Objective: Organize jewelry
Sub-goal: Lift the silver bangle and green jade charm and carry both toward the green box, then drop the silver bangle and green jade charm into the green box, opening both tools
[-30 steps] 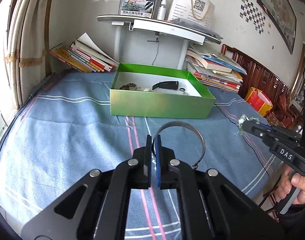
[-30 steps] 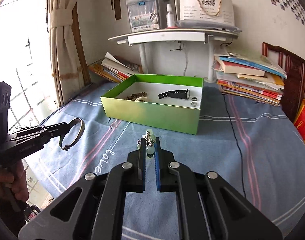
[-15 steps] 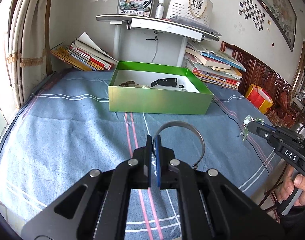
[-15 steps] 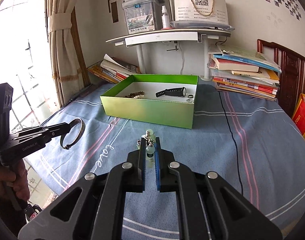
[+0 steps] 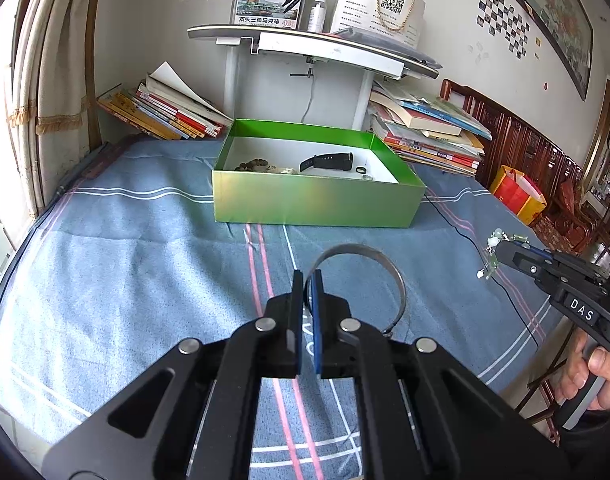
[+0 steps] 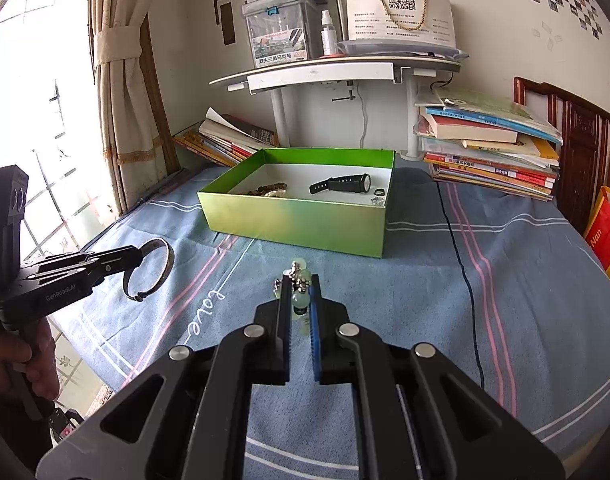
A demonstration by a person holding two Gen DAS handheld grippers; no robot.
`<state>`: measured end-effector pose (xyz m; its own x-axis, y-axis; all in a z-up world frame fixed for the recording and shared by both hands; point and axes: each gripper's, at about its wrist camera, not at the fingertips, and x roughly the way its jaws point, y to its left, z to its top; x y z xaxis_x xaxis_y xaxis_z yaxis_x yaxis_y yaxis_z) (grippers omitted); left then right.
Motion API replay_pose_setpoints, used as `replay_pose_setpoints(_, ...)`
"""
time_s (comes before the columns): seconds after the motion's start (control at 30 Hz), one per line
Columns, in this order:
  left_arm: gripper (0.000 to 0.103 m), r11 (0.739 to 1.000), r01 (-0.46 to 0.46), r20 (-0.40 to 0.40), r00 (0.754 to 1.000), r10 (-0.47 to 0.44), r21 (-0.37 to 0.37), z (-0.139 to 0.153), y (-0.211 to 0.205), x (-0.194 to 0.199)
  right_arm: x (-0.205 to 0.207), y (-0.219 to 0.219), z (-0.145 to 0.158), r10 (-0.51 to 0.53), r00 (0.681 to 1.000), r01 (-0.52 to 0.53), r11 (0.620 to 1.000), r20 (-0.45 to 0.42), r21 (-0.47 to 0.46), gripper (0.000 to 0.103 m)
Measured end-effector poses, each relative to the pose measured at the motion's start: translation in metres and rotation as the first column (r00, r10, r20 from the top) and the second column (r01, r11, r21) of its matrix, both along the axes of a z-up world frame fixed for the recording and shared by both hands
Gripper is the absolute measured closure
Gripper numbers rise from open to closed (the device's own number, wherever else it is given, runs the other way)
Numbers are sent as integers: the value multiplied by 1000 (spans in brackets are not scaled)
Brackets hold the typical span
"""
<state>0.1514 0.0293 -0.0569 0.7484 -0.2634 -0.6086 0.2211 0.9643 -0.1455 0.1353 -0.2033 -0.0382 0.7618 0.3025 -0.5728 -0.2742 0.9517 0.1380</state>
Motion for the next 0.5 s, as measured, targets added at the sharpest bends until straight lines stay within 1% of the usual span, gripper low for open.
replay_pose_setpoints(0.1, 98, 1000, 7, 11, 1000, -7, 13, 6, -3, 10, 7, 0, 6, 1, 1000, -1, 1000, 17, -7, 95)
replay_pose_setpoints(0.2, 98, 1000, 16, 25, 1000, -17, 16, 17, -6, 28, 26, 1, 17, 2, 999, -2, 1000, 45, -14, 95)
replay_pose_setpoints(0.33, 98, 1000, 11, 49, 999, -11, 7, 36, -5, 77, 67, 0, 29, 4, 997, -4, 1000, 83, 0, 95)
replay_pose_setpoints(0.5, 98, 999, -37, 46, 998, 37, 5, 49, -2, 152, 138, -3, 30, -21, 998, 18, 999, 67, 48, 95)
